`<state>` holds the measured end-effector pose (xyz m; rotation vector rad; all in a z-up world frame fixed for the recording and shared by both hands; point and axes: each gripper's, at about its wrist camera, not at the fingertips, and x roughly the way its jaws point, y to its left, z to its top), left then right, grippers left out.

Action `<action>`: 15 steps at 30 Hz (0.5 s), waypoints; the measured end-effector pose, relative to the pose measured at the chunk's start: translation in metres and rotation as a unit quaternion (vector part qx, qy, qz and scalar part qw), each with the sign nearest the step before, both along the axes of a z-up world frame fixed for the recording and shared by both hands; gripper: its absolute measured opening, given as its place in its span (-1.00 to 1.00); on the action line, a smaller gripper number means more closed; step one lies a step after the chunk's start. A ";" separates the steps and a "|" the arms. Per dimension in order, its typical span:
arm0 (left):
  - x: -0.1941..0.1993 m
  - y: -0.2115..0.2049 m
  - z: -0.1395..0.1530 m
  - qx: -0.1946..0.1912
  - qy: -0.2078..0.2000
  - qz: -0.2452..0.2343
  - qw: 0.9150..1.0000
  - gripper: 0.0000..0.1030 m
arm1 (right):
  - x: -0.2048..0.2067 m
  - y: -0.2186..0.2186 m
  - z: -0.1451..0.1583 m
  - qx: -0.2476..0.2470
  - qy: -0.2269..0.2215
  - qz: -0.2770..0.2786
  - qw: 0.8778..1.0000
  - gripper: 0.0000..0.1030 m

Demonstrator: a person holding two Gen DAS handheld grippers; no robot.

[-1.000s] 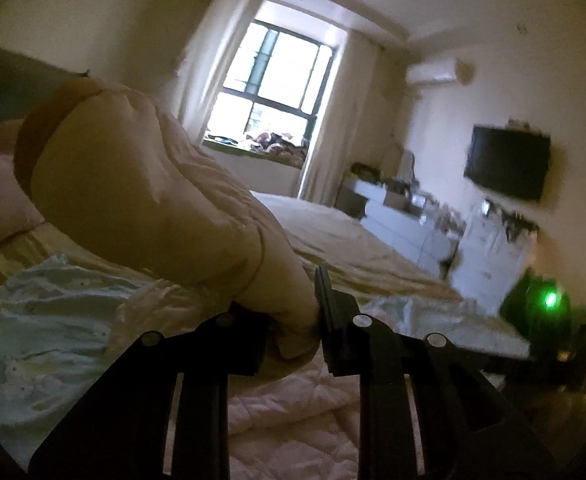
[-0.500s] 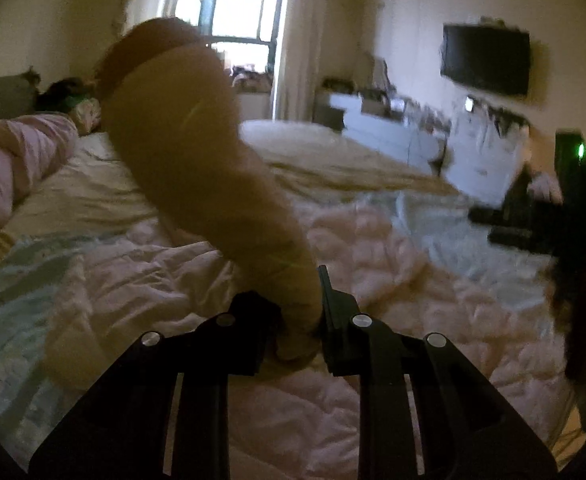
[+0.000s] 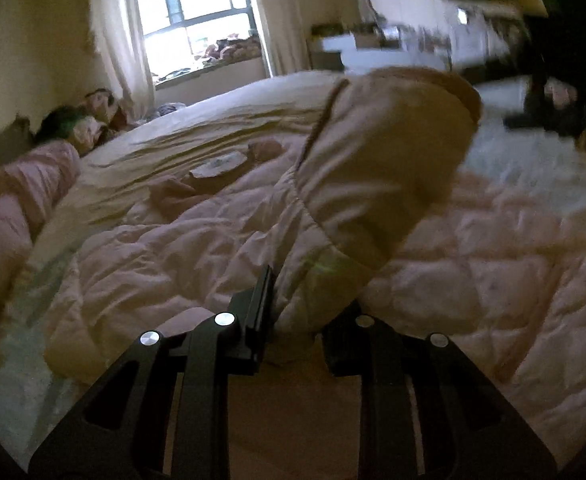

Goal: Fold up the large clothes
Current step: 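Lay the sleeve down and open the left tool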

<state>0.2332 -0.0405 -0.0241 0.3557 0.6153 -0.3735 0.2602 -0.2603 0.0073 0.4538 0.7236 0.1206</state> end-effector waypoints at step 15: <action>-0.008 0.031 0.032 -0.072 0.070 -0.017 0.995 0.82 | 0.015 0.023 -0.027 0.054 0.047 0.044 0.996 0.92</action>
